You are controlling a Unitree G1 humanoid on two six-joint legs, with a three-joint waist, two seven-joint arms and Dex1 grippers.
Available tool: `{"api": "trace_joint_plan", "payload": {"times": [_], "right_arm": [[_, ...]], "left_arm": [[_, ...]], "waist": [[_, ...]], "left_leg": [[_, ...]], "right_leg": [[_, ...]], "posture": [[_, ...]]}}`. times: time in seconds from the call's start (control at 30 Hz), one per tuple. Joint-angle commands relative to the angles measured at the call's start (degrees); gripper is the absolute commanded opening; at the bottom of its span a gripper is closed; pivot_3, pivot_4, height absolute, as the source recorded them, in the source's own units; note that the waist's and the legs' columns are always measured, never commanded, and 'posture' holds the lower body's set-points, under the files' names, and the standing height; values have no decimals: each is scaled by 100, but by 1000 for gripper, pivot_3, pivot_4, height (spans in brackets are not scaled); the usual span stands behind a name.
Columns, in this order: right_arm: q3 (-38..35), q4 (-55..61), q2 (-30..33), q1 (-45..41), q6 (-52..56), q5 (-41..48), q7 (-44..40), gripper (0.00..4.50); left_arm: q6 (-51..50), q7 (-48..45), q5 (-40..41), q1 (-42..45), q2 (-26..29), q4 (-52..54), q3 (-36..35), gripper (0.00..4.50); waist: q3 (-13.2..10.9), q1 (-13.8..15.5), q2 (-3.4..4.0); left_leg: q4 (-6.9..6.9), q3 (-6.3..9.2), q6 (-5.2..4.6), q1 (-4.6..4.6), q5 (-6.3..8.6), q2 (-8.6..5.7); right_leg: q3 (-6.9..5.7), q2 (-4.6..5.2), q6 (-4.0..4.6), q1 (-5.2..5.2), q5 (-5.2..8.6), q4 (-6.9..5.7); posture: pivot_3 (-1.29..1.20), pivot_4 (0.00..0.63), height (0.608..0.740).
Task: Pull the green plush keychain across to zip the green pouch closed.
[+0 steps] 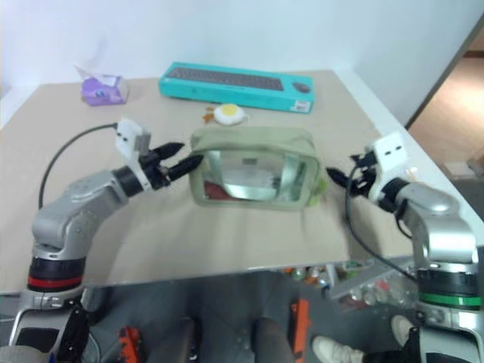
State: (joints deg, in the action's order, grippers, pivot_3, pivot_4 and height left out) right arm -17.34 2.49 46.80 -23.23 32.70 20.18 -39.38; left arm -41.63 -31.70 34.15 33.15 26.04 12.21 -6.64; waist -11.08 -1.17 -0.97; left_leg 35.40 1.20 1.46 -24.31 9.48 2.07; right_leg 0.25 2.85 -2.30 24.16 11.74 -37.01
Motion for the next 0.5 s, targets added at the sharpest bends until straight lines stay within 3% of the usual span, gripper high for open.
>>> {"api": "trace_joint_plan", "payload": {"times": [0.03, 0.17, 0.3, 0.4, 0.5], "right_arm": [[-532, 619, 314, 390, 294, 284, -182, 4441], [-1003, 1211, 528, 1055, 822, 686, -398, 4441], [-1158, 2331, 534, 1957, 1330, 1160, -606, 4441], [-669, 3165, 282, 2419, 1237, 1151, -454, 4441], [-20, 3573, -104, 2608, 1019, 989, -182, 4441]], "left_arm": [[-127, -154, 408, 84, 299, 312, -536, 4478], [-201, -231, 501, -269, 696, 405, -862, 4478], [239, -607, 8, -1549, 1218, 931, -601, 4478], [776, -689, -590, -2502, 1357, 1454, -130, 4478], [1006, -719, -685, -3007, 1203, 1752, 137, 4478]], "waist": [[0, 1, -1], [0, -8, -1], [1, -35, 1], [5, -25, -8], [13, -7, -27]], "left_leg": [[0, 0, -6, 1, 4, 1], [1, -2, -9, 1, 7, 1], [-2, -13, -12, 16, 14, 8], [-1, -14, -4, 17, 19, 17], [4, -14, 3, 15, 22, 22]], "right_leg": [[0, 0, 0, -1, 3, 0], [0, 1, 0, -1, 6, 0], [15, -5, 25, -1, 21, -1], [15, -8, 35, -2, 26, -1], [14, -10, 37, 0, 28, 0]], "posture": [[0, 150, 740], [0, 150, 740], [0, 150, 740], [0, 150, 740], [0, 150, 740]]}}
